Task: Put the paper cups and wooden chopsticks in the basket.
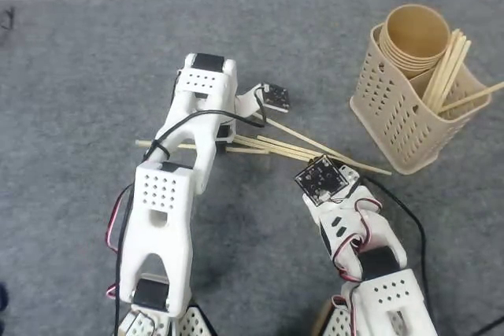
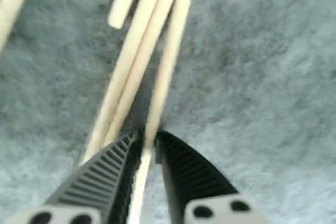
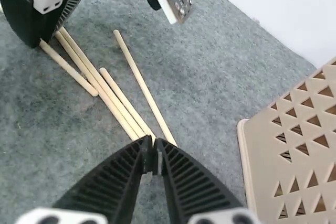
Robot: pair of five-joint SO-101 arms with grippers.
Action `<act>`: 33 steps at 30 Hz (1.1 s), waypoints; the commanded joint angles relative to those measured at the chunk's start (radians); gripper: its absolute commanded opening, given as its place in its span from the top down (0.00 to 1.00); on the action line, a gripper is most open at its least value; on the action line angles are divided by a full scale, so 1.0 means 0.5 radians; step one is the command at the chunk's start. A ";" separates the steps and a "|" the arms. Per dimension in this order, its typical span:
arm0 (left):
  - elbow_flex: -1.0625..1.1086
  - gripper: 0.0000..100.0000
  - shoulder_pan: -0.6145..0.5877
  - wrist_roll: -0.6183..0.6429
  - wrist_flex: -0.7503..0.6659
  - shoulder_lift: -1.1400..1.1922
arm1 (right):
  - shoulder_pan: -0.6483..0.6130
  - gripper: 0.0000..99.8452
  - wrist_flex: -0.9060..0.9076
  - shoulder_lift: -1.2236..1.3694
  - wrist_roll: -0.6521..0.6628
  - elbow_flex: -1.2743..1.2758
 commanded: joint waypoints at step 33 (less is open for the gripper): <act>0.809 0.99 0.528 1.320 -1.556 -2.372 | -0.005 0.99 -0.032 -0.023 0.009 0.034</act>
